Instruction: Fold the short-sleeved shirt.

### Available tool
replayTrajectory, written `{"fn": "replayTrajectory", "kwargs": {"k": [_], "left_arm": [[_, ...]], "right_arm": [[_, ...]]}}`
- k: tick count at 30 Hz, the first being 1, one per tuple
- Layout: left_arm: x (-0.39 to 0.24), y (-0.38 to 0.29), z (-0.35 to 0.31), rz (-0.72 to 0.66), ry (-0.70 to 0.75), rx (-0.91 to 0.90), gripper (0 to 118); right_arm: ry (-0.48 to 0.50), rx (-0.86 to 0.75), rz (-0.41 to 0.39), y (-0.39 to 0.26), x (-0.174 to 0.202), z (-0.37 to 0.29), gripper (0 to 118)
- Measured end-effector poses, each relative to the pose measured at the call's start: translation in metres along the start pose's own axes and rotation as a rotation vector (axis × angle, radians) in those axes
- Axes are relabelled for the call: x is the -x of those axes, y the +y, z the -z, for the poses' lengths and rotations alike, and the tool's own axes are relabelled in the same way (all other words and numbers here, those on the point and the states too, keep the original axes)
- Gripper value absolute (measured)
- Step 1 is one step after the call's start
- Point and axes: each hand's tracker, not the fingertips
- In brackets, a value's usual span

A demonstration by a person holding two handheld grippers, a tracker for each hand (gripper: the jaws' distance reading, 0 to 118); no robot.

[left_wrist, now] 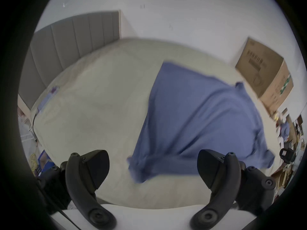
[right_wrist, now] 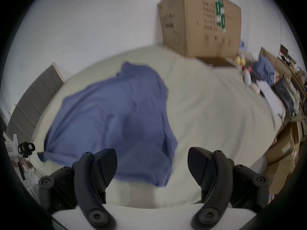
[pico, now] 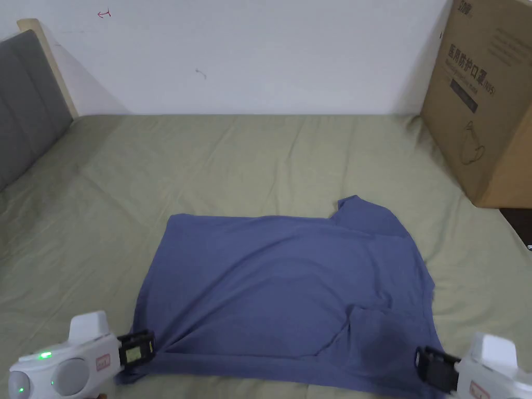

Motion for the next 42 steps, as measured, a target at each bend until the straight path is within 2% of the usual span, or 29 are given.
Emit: {"fn": "replayTrajectory", "kwargs": {"k": [8,10,11,13,14,15,16,17,22,25,37,39,40,41,42], "left_arm": [[-0.054,0.061,-0.072,0.122,-0.046,-0.420,107],[-0.065,0.067,-0.083,0.153,-0.033,-0.499,98],[-0.069,0.069,-0.087,0.159,-0.039,-0.523,90],[-0.077,0.071,-0.092,0.163,-0.047,-0.562,77],[-0.078,0.070,-0.093,0.164,-0.051,-0.580,62],[-0.077,0.071,-0.089,0.173,-0.075,-0.602,41],[-0.078,0.069,-0.090,0.173,-0.085,-0.614,17],[-0.079,0.067,-0.091,0.176,-0.089,-0.625,0],[-0.078,0.061,-0.086,0.186,-0.093,-0.613,0],[-0.067,0.059,-0.074,0.181,-0.094,-0.545,0],[0.003,0.002,-0.010,0.127,0.003,-0.054,0],[0.012,-0.007,-0.004,0.088,0.019,0.015,21],[0.016,-0.011,-0.001,0.076,0.011,0.049,40],[0.019,-0.016,0.004,0.063,0.013,0.086,72],[0.021,-0.020,0.008,0.056,0.028,0.115,90]], "right_arm": [[0.019,-0.397,-0.126,0.080,0.054,-0.075,90],[0.008,-0.469,-0.157,0.089,0.071,-0.090,90],[0.000,-0.495,-0.175,0.091,0.077,-0.094,88],[-0.029,-0.545,-0.199,0.094,0.090,-0.103,80],[-0.047,-0.567,-0.208,0.094,0.094,-0.105,69],[-0.054,-0.578,-0.210,0.093,0.098,-0.107,54],[-0.048,-0.579,-0.213,0.093,0.100,-0.108,33],[-0.043,-0.581,-0.215,0.094,0.102,-0.110,2],[-0.046,-0.595,-0.221,0.092,0.104,-0.109,0],[-0.041,-0.589,-0.225,0.091,0.103,-0.108,0],[-0.019,-0.526,-0.244,0.086,0.099,-0.094,0],[-0.020,-0.517,-0.248,0.085,0.098,-0.091,0],[-0.019,-0.511,-0.250,0.084,0.098,-0.090,0],[-0.021,-0.505,-0.252,0.083,0.097,-0.089,0],[-0.024,-0.501,-0.252,0.082,0.096,-0.088,0]]}}
